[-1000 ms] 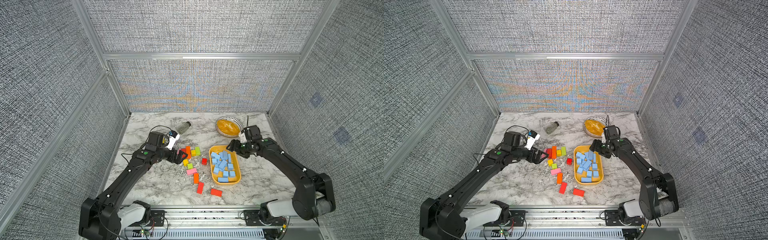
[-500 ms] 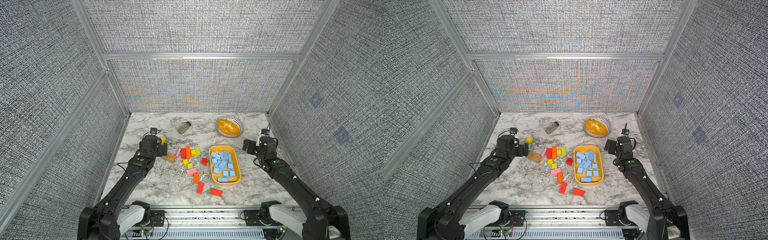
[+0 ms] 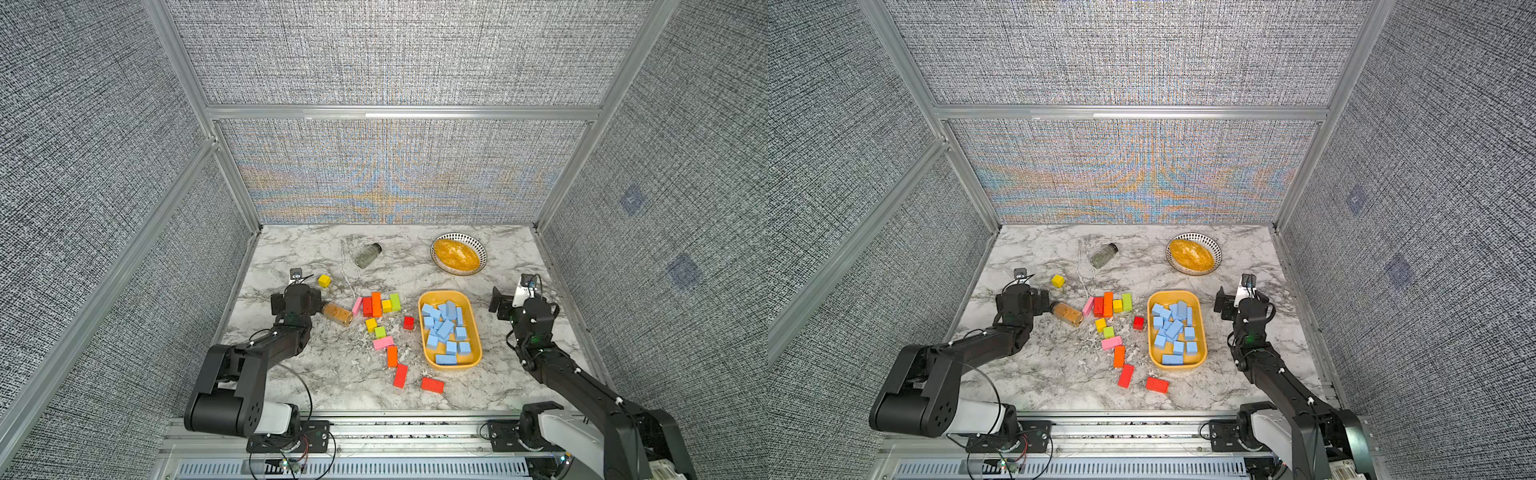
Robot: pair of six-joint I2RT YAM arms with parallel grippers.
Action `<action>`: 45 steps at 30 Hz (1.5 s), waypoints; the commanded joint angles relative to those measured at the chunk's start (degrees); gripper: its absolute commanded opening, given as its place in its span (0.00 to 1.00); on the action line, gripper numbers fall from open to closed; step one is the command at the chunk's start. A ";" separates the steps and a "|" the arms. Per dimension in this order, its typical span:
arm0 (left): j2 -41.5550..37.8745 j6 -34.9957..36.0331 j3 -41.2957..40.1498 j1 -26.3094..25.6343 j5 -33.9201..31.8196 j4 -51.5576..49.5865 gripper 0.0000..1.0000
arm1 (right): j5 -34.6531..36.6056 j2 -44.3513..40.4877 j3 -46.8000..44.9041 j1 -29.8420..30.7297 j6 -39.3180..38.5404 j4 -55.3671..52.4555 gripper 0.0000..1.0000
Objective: Pick out the blue building blocks
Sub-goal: Reset both arms
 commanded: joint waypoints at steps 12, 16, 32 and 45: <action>2.04 0.12 0.31 1.88 4.90 8.98 1.00 | -2.75 13.72 -11.82 -3.61 -1.58 40.13 0.98; 2.01 0.16 0.31 1.88 4.90 8.90 1.00 | -9.18 24.77 -6.49 -3.53 -4.77 41.33 0.98; 1.97 0.16 0.32 1.80 4.90 8.90 1.00 | -14.57 28.26 -3.58 -6.57 -2.85 39.40 0.98; 1.97 0.16 0.32 1.86 4.94 8.87 1.00 | -14.67 27.62 -3.91 -6.53 -2.96 39.28 0.98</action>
